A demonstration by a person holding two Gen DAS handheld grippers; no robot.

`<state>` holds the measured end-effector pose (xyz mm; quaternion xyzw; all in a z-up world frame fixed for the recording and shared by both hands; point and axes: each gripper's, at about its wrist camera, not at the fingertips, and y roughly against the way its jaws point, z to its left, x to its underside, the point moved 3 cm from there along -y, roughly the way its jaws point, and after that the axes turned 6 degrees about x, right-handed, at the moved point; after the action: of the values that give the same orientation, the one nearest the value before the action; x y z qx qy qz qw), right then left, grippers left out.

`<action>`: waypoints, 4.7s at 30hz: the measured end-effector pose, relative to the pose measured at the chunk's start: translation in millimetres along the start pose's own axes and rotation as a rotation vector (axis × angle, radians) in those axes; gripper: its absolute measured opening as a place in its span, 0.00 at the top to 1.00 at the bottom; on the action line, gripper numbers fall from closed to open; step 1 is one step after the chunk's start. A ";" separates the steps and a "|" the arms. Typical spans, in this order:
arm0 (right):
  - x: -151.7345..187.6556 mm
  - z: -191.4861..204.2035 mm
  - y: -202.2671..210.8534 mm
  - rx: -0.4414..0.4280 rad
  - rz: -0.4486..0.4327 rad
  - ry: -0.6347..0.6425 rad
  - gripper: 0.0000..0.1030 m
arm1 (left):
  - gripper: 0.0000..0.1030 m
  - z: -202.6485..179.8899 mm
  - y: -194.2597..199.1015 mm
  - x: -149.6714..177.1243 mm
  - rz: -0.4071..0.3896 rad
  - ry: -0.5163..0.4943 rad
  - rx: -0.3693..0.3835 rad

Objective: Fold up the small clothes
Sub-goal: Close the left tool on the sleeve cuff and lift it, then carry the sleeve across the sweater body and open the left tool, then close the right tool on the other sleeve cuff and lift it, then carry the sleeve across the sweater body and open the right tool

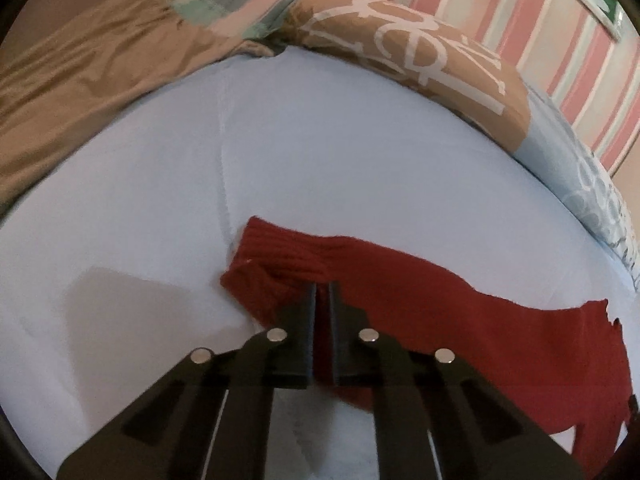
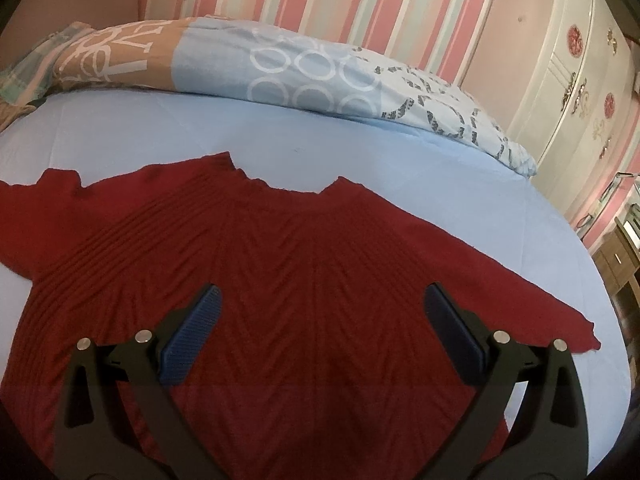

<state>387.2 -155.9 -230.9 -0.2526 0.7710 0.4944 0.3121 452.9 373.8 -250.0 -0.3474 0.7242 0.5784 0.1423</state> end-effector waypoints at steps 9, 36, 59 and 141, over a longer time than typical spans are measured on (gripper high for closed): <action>-2.3 -6.4 -2.2 0.002 -0.004 -0.011 0.03 | 0.95 -40.7 24.7 -7.7 -0.069 -0.080 0.105; -8.0 -104.3 -15.4 0.060 0.008 -0.150 0.03 | 0.96 -418.5 -18.5 137.0 0.204 -0.531 0.523; -5.6 -32.3 -25.8 -0.077 0.030 0.051 0.03 | 0.32 -323.1 14.7 140.0 0.139 -0.496 0.317; -11.6 -51.4 -75.1 -0.233 0.111 0.034 0.93 | 0.26 -314.5 -14.0 95.7 0.138 -0.454 0.147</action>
<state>435.6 -231.0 -251.6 -0.2524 0.7262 0.5929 0.2397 455.1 45.6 -227.2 -0.1470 0.7359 0.5957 0.2864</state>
